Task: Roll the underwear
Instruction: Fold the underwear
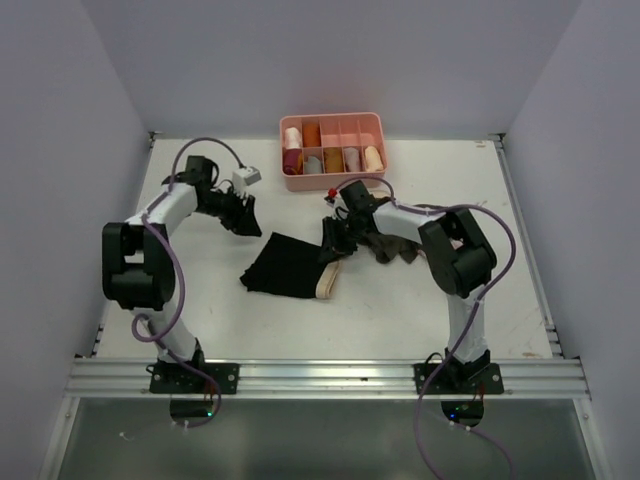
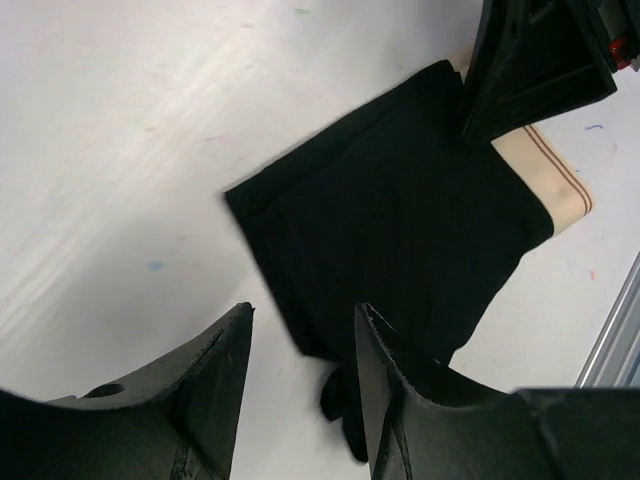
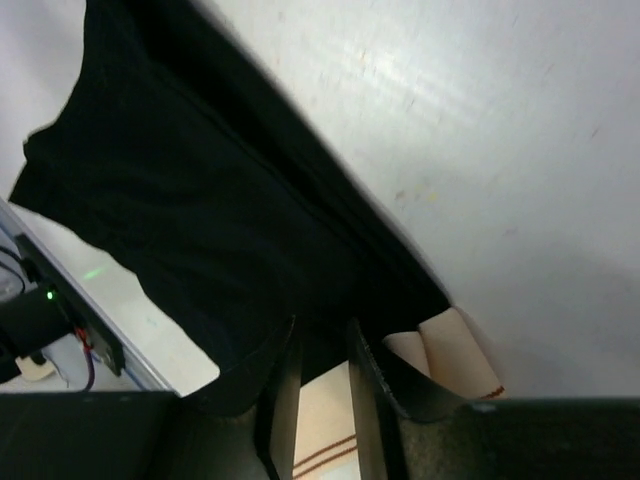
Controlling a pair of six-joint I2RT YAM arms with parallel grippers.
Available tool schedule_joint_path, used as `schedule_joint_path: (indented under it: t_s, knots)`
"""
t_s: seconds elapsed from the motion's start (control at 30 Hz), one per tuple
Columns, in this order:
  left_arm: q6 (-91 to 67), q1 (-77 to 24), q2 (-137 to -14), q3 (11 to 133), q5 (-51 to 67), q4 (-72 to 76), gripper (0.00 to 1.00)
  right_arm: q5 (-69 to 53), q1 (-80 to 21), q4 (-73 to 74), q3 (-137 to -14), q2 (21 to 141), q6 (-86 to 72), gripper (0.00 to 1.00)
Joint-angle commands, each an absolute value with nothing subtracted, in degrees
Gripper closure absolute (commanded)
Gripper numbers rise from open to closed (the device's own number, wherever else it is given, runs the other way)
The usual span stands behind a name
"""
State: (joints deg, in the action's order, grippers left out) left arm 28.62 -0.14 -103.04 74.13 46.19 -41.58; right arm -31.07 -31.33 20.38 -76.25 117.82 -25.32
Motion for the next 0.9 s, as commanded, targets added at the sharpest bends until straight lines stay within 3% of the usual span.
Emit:
schedule_joint_path:
  t_s: [0.0,0.07,0.23,0.4,0.57,0.73,0.87]
  knots:
    - [22.60,-7.28,-102.48,68.93,45.96,-35.00,0.51,-30.42,-32.17,24.34,-75.84,113.04,-24.44,0.69]
    - [22.06,-10.00,-104.58,68.64,47.37,-33.83,0.52,-30.41,-31.03,24.26,-77.52,109.87,-23.47,0.62]
    - [18.47,-13.53,-111.61,70.13,45.62,-32.53,0.54,-31.03,-29.79,23.38,-77.00,103.98,-20.41,0.59]
    - [13.89,-13.45,-115.75,72.85,42.81,-28.66,0.55,-32.78,-29.97,19.62,-72.78,106.52,-20.12,0.67]
    - [14.67,-13.71,-122.51,80.23,40.61,-29.97,0.55,-33.66,-30.67,11.78,-66.36,112.75,-24.52,0.82]
    - [16.08,-13.89,-129.63,90.68,39.21,-31.02,0.55,-35.33,-31.63,4.33,-60.48,114.26,-32.57,0.85]
    - [15.29,-14.59,-134.99,101.05,40.78,-32.07,0.52,-36.65,-36.11,-6.58,-56.16,110.75,-43.75,0.80]
